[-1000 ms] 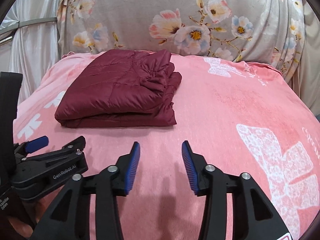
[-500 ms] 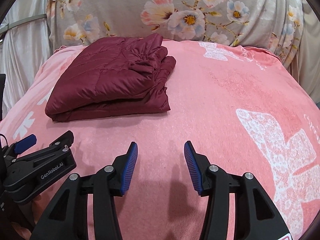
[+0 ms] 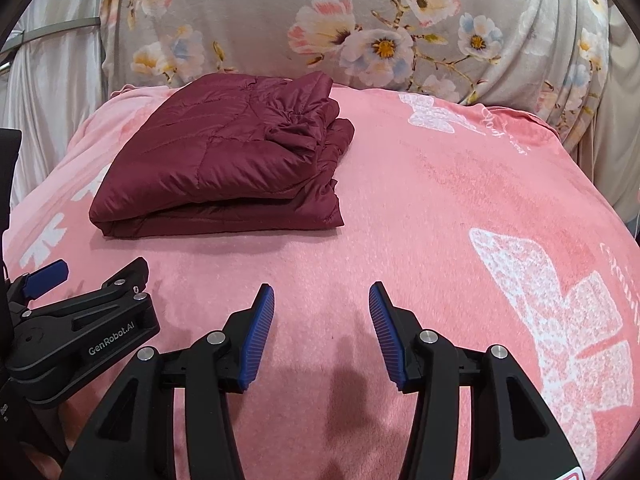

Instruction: Fold large clothes

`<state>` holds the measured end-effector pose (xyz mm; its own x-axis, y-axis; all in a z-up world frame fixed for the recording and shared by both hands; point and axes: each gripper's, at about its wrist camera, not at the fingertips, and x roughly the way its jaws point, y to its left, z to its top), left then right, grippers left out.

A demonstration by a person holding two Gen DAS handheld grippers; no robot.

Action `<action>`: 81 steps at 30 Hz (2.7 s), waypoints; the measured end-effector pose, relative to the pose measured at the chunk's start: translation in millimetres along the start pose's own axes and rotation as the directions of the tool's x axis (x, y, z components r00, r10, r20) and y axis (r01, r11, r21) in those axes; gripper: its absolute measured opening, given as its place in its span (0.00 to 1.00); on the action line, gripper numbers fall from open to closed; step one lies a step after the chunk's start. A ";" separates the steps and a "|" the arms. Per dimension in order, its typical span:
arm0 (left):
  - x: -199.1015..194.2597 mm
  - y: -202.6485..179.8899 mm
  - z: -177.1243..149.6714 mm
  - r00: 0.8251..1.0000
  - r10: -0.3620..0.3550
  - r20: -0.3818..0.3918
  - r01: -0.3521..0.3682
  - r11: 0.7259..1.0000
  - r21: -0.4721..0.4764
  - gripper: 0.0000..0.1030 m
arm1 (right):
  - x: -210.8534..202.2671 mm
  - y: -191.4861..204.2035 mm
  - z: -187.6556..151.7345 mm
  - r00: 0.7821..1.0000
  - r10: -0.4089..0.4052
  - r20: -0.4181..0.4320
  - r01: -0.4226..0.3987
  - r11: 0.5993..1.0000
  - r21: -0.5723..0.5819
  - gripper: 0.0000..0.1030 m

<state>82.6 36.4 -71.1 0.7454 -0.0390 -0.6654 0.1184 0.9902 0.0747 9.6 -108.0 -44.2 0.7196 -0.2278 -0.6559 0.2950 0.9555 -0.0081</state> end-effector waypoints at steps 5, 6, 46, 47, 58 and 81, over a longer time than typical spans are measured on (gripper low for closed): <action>-0.4 -0.3 -0.1 1.000 0.000 0.001 0.000 1.000 -0.001 0.89 | 0.6 -0.1 -0.1 1.000 0.000 -0.001 0.000 1.000 -0.003 0.48; -0.3 -0.1 -0.1 1.000 0.000 0.001 0.000 1.000 -0.001 0.89 | 0.4 -0.1 -0.3 1.000 0.000 -0.001 0.000 1.000 -0.002 0.48; -2.9 6.2 2.1 1.000 0.004 0.020 -0.004 1.000 0.005 0.90 | 0.9 1.9 -0.5 1.000 -0.003 -0.004 0.003 1.000 -0.016 0.48; -3.3 7.0 2.4 1.000 0.003 0.023 -0.004 1.000 0.005 0.90 | 1.0 2.0 -0.4 1.000 -0.003 -0.003 0.003 1.000 -0.016 0.48; -7.2 -0.2 0.8 1.000 0.008 0.028 -0.009 1.000 0.007 0.90 | 0.6 2.7 -0.4 1.000 -0.004 -0.002 0.004 1.000 -0.018 0.48; -12.5 -8.0 0.3 0.999 0.005 0.035 -0.005 1.000 0.008 0.90 | 0.8 3.3 -0.6 1.000 -0.007 -0.001 0.007 1.000 -0.023 0.49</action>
<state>72.5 28.9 -63.1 0.7685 -0.0389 -0.6386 0.1201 0.9892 0.0843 10.9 -104.9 -45.3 0.7166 -0.2343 -0.6569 0.2856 0.9579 -0.0301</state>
